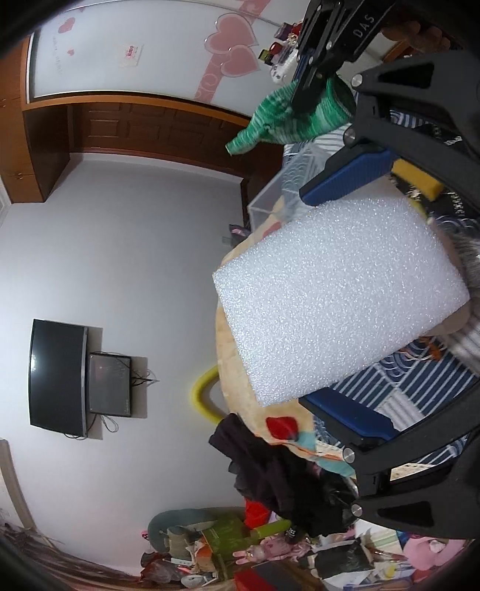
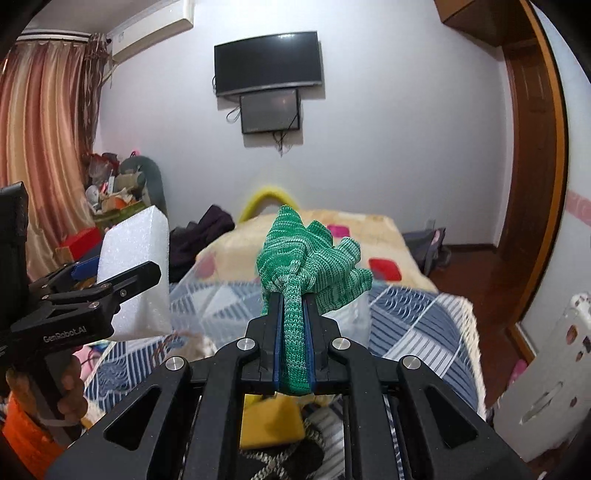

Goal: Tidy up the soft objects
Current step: 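Lower the foam block and green glove into the clear box and release both, then grasp the white drawstring pouch with the left tool while the right tool grasps the yellow sponge, then place the white pouch and yellow sponge into the clear box, opening both tools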

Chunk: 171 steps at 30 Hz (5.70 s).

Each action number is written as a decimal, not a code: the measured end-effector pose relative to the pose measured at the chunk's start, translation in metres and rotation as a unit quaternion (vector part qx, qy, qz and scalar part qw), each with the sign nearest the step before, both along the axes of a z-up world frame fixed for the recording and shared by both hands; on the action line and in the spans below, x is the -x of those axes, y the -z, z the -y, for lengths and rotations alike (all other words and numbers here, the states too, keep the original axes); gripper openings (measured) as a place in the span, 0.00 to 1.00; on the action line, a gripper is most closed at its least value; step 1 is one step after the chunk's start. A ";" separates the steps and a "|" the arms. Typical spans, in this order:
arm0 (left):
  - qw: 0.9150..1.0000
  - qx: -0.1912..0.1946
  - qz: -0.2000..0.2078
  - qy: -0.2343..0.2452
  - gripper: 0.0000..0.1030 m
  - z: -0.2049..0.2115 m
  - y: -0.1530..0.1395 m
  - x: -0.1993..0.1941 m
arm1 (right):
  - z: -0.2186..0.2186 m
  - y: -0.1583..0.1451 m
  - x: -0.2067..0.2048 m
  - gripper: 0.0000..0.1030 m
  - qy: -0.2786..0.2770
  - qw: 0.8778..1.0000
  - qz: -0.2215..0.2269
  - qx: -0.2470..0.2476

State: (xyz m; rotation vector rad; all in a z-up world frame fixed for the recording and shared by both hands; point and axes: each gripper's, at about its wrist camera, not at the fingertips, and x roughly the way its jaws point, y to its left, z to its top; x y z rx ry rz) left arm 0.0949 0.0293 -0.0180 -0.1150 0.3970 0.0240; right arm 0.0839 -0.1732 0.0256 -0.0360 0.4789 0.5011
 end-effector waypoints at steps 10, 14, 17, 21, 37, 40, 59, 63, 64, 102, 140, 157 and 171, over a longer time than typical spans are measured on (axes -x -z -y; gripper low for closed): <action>0.999 0.017 -0.039 0.017 0.96 -0.017 0.000 -0.055 | -0.020 -0.002 -0.034 0.09 0.008 1.000 0.005 0.012; 0.997 0.036 -0.071 0.025 0.96 -0.025 0.012 -0.081 | -0.029 0.008 -0.049 0.09 0.011 1.000 -0.012 0.026; 0.994 0.041 -0.096 0.023 0.96 -0.031 0.023 -0.098 | -0.031 0.016 -0.058 0.09 0.013 0.999 -0.026 0.035; 0.992 0.038 -0.116 0.018 0.96 -0.029 0.038 -0.112 | -0.037 0.027 -0.069 0.09 0.013 0.998 -0.048 0.046; 0.987 0.025 -0.159 0.028 0.95 -0.019 0.055 -0.124 | -0.046 0.054 -0.087 0.22 -0.014 0.988 -0.130 0.087; 0.987 0.018 -0.159 0.027 0.95 -0.018 0.053 -0.121 | -0.037 0.046 -0.081 0.32 -0.010 0.990 -0.119 0.080; 0.997 0.008 -0.067 0.022 1.00 -0.011 -0.004 -0.044 | -0.004 -0.011 -0.028 0.56 -0.004 1.000 -0.026 0.006; 0.997 0.011 -0.072 0.020 1.00 -0.013 0.003 -0.028 | -0.002 -0.004 -0.020 0.57 -0.012 0.999 -0.035 -0.001; 0.997 0.011 -0.076 0.021 1.00 -0.013 0.007 -0.025 | -0.003 -0.001 -0.019 0.58 -0.014 0.999 -0.040 0.000; 0.979 0.061 -0.183 0.069 0.26 0.010 0.117 -0.007 | -0.020 0.089 0.017 0.60 -0.063 0.987 -0.131 0.064; 0.998 0.044 -0.008 0.045 0.11 0.003 -0.009 -0.003 | -0.011 -0.005 -0.017 0.59 0.015 1.000 -0.005 -0.005; 0.987 0.093 -0.125 0.045 0.11 -0.017 0.056 -0.093 | -0.034 0.033 -0.069 0.59 0.023 0.997 -0.062 0.039; 0.984 0.060 -0.159 0.059 0.32 0.001 0.069 -0.094 | -0.044 0.049 -0.077 0.71 -0.001 0.992 -0.103 0.076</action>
